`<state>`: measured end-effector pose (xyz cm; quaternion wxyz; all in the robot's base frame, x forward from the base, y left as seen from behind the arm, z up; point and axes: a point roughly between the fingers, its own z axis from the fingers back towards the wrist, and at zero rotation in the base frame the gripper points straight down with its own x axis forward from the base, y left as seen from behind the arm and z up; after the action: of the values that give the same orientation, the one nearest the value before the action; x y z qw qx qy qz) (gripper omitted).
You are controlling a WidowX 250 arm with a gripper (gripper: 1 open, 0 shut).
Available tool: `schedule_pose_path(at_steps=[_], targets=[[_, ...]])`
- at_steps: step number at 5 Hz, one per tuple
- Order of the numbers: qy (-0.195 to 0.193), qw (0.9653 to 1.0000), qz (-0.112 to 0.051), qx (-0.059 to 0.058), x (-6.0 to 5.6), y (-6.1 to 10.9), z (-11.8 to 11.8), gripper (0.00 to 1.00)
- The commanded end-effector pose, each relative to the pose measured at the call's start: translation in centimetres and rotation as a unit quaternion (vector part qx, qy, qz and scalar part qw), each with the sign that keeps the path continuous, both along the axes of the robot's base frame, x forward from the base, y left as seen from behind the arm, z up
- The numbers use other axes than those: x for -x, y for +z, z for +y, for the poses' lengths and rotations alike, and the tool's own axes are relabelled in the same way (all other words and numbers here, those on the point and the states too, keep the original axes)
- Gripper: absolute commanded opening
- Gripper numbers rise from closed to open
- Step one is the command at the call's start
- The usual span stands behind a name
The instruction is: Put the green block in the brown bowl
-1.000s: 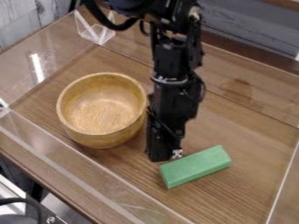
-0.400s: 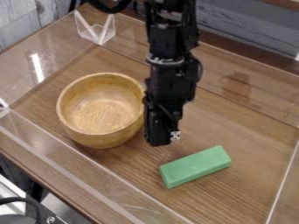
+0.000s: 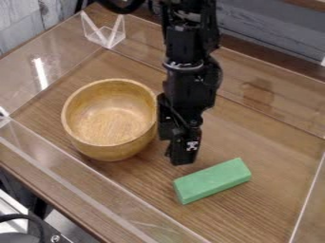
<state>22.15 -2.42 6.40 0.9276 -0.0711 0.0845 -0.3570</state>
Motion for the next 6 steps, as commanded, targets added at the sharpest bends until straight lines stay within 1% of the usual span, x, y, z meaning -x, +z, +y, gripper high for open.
schedule_pose_path(at_steps=[1,2,3,4,5,6], targets=[[-0.013,0.9997,-0.022,-0.003,-0.4,-0.6,-0.5,1.00],[-0.038,0.9989,-0.027,-0.006,-0.5,-1.1,-1.3,1.00],[-0.068,0.9971,-0.033,-0.009,-0.5,-1.9,-2.3,1.00],[-0.095,0.9944,-0.042,-0.015,-0.5,-2.9,-3.3,1.00],[-0.104,0.9932,-0.048,-0.019,-0.6,-3.9,-3.8,1.00],[-0.103,0.9932,-0.051,-0.020,-0.6,-4.0,-4.0,0.00]])
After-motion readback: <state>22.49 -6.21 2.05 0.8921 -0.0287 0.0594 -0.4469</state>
